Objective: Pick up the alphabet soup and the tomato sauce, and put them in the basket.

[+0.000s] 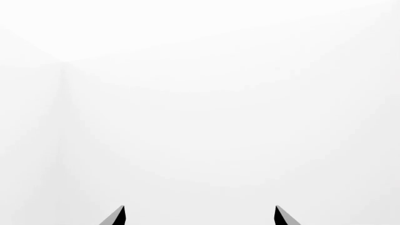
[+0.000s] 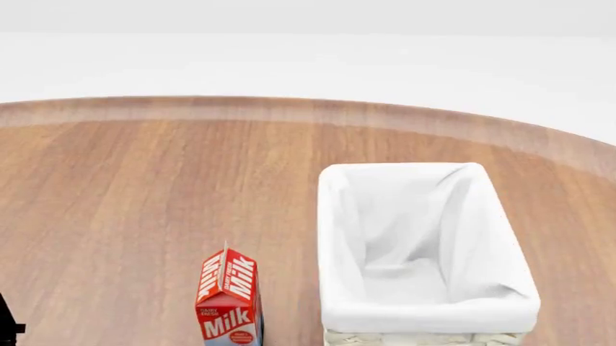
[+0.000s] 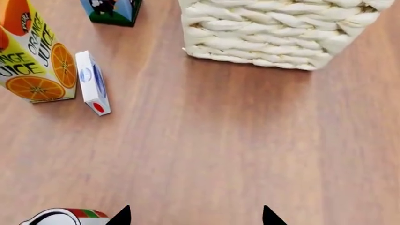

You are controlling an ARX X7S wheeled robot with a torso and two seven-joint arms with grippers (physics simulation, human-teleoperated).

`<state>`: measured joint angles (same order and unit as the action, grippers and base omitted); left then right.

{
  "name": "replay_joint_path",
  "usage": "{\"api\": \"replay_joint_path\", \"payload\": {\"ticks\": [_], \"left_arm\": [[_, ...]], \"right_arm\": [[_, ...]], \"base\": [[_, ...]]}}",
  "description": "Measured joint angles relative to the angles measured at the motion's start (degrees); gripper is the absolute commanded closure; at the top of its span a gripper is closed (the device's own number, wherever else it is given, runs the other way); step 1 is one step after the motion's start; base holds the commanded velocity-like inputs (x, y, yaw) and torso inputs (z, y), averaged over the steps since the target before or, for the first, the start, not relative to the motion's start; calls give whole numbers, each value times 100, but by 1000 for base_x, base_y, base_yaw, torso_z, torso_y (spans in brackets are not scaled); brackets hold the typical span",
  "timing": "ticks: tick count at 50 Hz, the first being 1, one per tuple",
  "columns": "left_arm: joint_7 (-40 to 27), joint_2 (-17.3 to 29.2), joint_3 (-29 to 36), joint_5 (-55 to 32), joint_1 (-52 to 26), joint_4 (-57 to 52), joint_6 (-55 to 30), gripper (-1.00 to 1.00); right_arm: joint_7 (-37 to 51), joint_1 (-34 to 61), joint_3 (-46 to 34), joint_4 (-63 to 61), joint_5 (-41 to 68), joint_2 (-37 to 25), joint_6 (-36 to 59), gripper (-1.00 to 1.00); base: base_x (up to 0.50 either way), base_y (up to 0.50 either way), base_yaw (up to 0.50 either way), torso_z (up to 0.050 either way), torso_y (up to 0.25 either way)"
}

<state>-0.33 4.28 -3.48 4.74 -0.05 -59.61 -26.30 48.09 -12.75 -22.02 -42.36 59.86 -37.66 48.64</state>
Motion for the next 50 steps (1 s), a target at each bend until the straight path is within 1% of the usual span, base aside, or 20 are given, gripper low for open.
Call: {"api": "replay_joint_path", "payload": {"ticks": [50], "left_arm": [[-363,273,136,-222,67,72,61,-100]], "right_arm": [[-400,-291,-504,357,-652,-12,-306,-100]], "base": [[0,0,0,0,0]]}}
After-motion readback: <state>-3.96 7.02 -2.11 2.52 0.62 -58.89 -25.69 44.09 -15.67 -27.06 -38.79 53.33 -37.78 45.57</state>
